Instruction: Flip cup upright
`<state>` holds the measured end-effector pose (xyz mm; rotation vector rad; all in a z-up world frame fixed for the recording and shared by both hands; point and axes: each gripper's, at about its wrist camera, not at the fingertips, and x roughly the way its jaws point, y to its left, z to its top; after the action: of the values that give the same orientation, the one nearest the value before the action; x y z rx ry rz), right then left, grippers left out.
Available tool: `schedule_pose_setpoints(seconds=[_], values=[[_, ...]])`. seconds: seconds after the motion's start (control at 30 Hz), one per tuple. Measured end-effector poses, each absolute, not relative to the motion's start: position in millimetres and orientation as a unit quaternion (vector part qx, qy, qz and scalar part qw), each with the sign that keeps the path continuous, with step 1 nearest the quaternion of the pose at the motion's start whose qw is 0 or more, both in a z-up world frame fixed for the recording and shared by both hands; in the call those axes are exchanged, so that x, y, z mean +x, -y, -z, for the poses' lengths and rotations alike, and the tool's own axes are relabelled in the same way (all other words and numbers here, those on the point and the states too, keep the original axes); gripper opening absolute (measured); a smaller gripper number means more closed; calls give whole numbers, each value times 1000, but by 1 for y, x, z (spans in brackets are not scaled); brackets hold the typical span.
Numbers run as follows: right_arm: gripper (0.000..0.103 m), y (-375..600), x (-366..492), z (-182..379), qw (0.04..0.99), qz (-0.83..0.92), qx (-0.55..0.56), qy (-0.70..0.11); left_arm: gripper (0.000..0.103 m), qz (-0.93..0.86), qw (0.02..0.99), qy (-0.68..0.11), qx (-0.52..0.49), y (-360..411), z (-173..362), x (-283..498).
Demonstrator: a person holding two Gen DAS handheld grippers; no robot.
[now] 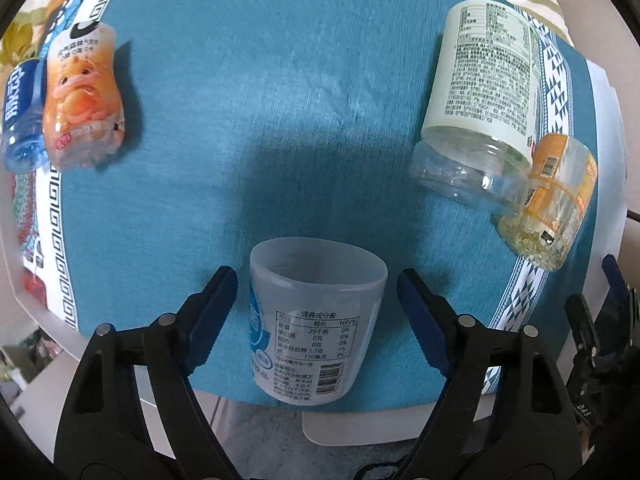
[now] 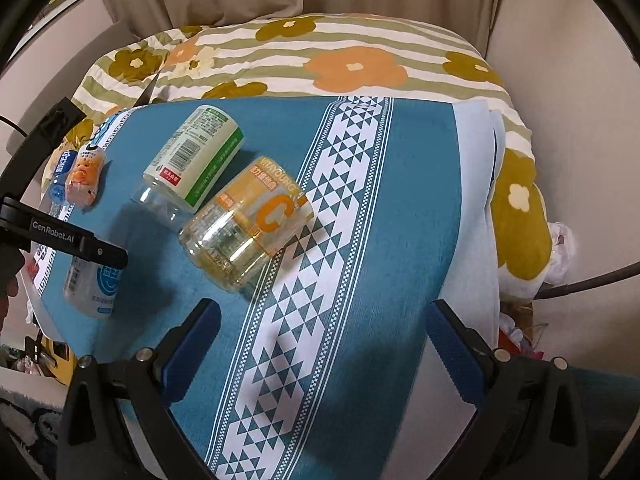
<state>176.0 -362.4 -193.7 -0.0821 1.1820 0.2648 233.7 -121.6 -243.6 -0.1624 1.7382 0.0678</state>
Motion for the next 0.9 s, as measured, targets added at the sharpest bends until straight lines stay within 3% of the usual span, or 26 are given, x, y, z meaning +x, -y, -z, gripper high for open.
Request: schedule_pose_setpoints(seconds=[0.07, 0.1, 0.57, 0.9], values=[[102, 364, 177, 194, 822, -124, -37, -554, 70, -28, 638, -766, -68, 120, 248, 236], [102, 364, 177, 194, 823, -123, -36, -553, 69, -27, 638, -767, -70, 119, 250, 236], [102, 363, 172, 181, 834, -113, -28, -539, 64, 9, 669, -739, -78, 121, 218, 221], [102, 355, 166, 164, 848, -115, -36, -517, 64, 43, 812, -577, -77, 107, 176, 202]])
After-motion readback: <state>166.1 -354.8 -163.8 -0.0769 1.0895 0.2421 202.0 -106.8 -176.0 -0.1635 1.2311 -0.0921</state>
